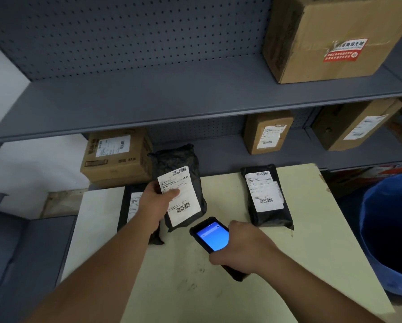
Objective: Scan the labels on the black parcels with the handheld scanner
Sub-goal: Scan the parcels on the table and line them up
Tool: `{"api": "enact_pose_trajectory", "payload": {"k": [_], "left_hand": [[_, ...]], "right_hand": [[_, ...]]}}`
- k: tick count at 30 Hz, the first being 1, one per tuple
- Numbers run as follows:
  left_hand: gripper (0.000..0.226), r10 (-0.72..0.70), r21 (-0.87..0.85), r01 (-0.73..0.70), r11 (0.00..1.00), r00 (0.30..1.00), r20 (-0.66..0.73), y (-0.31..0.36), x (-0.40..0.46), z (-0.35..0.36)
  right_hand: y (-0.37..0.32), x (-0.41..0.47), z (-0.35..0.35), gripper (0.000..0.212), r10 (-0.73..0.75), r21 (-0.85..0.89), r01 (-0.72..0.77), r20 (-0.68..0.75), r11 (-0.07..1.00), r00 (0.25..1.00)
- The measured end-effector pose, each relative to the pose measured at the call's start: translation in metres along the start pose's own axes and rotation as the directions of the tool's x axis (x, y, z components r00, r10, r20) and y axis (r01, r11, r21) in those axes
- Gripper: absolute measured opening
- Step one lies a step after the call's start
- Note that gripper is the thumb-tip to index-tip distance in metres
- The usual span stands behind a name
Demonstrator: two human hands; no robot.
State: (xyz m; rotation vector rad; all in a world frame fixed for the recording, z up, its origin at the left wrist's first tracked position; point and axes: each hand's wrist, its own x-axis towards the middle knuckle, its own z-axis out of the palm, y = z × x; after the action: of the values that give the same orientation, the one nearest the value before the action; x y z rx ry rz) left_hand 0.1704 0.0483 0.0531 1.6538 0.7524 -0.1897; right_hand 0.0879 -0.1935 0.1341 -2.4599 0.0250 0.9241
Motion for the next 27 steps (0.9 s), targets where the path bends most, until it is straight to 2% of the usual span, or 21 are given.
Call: {"api": "enact_pose_trajectory", "payload": {"k": [19,27], "left_hand": [[0.053,0.005,0.012,-0.005,1.0,1.0,-0.017,-0.003,0.005,-0.014],[0.052,-0.008,0.007,0.008,1.0,1.0,-0.018,-0.007,0.01,-0.013]], "right_hand": [[-0.014,-0.002,0.011,0.046,-0.01,-0.022,0.009,-0.02,1.0,1.0],[-0.012,0.004,0.013,0.054,-0.015,-0.034,0.014,-0.016,0.999,1.0]]}}
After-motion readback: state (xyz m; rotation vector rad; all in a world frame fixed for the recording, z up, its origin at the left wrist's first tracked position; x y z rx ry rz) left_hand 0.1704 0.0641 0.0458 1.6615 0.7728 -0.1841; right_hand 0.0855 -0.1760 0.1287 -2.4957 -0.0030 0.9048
